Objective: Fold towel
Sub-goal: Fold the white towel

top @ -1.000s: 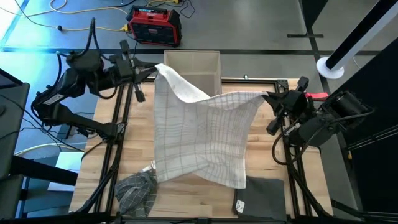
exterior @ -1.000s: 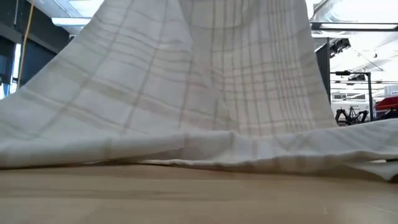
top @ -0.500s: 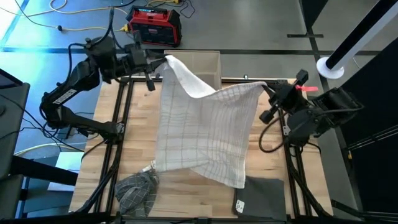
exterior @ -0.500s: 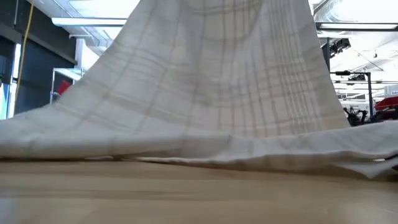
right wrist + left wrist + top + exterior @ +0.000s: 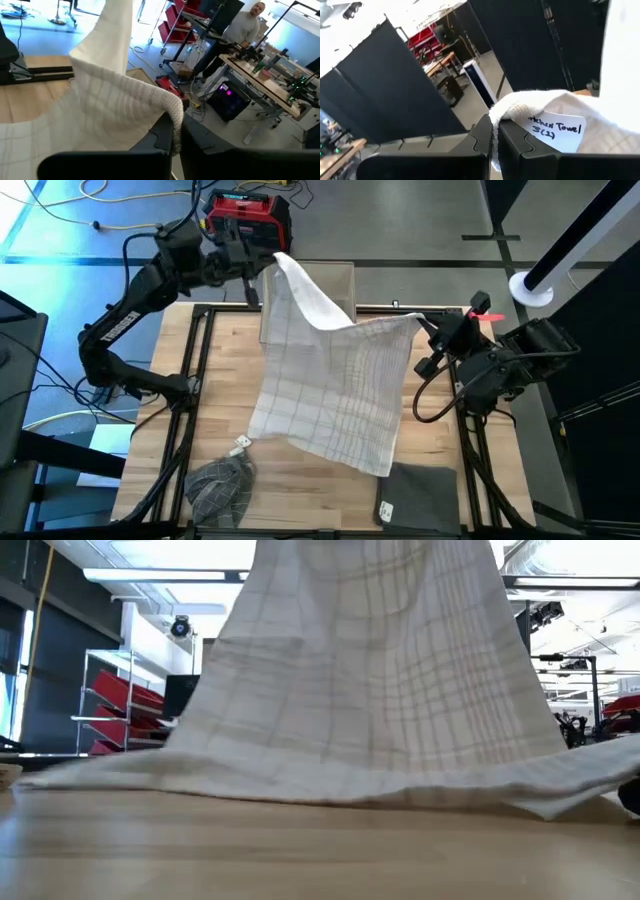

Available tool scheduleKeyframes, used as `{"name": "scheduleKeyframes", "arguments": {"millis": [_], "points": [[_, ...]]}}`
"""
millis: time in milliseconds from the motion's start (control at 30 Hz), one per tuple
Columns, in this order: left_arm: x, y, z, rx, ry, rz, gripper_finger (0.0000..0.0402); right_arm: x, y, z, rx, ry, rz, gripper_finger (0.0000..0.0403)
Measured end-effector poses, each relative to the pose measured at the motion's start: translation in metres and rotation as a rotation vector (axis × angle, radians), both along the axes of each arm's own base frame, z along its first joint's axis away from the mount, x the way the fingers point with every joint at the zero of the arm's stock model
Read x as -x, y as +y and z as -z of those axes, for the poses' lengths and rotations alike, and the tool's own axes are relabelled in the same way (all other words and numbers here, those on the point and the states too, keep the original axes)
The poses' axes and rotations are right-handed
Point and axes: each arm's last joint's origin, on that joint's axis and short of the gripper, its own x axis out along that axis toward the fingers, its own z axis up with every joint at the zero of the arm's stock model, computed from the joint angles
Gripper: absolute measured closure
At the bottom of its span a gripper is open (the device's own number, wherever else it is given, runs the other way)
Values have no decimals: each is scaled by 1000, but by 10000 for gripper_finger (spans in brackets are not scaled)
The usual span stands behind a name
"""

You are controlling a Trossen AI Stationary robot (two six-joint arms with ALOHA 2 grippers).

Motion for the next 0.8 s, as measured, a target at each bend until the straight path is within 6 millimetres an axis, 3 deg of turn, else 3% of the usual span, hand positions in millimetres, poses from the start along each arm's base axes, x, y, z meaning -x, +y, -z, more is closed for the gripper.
{"name": "scheduleKeyframes", "arguments": {"millis": [133,233,400,567,667,800], "points": [[7,13,0,64,-37,36,399,0,0,0,-2,-4,1,401],[13,12,-2,164,-83,148,399,-1,1,0,-36,-7,-20,401],[24,-11,1,285,-10,303,399,-1,8,3,-185,16,-130,401],[40,-35,25,429,239,333,399,-3,21,11,-334,87,-265,401],[48,-48,37,522,372,357,399,-8,30,24,-408,147,-296,401],[47,-60,48,584,442,402,399,-18,40,59,-529,281,-276,401]]}}
